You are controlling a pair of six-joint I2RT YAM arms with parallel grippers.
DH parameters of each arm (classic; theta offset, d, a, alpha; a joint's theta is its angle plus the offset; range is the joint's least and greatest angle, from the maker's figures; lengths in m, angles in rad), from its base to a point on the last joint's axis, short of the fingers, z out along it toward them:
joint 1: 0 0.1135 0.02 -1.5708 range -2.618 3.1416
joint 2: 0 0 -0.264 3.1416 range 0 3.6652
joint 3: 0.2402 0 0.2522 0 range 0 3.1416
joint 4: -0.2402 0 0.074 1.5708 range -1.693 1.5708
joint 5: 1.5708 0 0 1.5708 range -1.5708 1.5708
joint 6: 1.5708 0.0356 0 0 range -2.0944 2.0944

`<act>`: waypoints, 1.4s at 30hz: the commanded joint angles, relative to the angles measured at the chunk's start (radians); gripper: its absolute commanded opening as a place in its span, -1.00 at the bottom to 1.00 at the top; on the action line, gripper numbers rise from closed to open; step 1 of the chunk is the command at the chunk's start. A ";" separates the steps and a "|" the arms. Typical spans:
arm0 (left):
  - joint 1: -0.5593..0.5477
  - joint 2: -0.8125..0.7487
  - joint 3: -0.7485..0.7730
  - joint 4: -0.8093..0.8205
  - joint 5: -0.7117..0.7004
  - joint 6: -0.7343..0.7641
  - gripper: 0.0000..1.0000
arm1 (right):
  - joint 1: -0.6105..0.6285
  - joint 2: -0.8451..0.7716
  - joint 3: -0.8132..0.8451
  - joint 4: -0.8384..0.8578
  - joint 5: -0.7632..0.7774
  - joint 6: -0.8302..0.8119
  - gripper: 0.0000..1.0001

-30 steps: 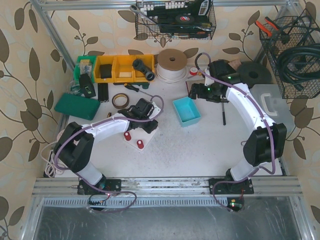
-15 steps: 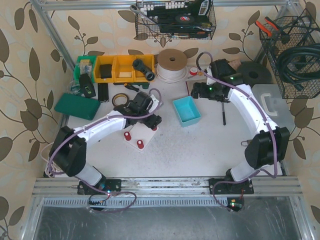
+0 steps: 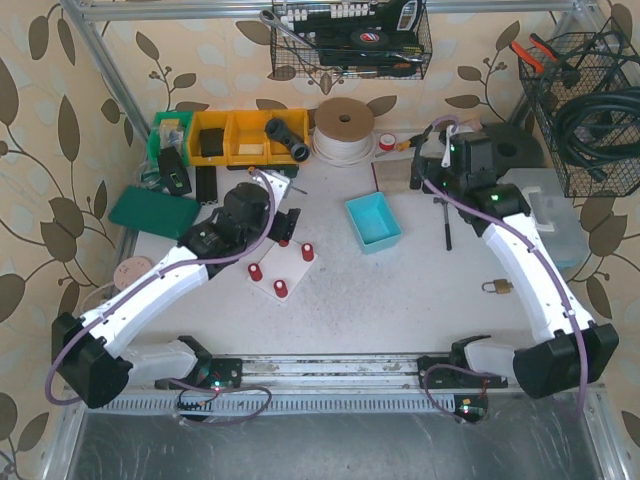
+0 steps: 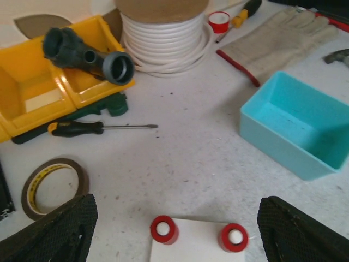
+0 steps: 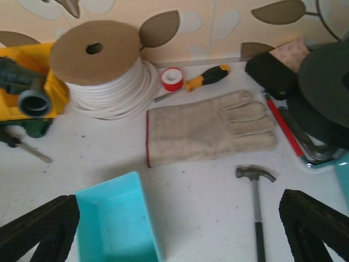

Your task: Install the large spring

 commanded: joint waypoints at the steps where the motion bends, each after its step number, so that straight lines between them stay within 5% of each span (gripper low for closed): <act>1: -0.003 -0.072 -0.133 0.161 -0.122 0.036 0.66 | -0.004 -0.065 -0.161 0.201 0.117 -0.086 0.99; 9: 0.050 -0.217 -0.468 0.441 -0.288 0.056 0.68 | -0.004 -0.201 -0.472 0.388 0.186 -0.218 0.99; 16: 0.296 -0.302 -0.670 0.627 -0.241 0.009 0.69 | -0.007 -0.183 -0.649 0.561 0.234 -0.277 0.99; 25: 0.382 -0.053 -0.586 0.646 -0.191 0.162 0.72 | -0.020 -0.068 -0.819 0.868 0.270 -0.322 0.99; 42: 0.559 0.175 -0.697 1.071 -0.081 0.224 0.75 | -0.174 0.203 -0.895 1.324 0.084 -0.376 0.99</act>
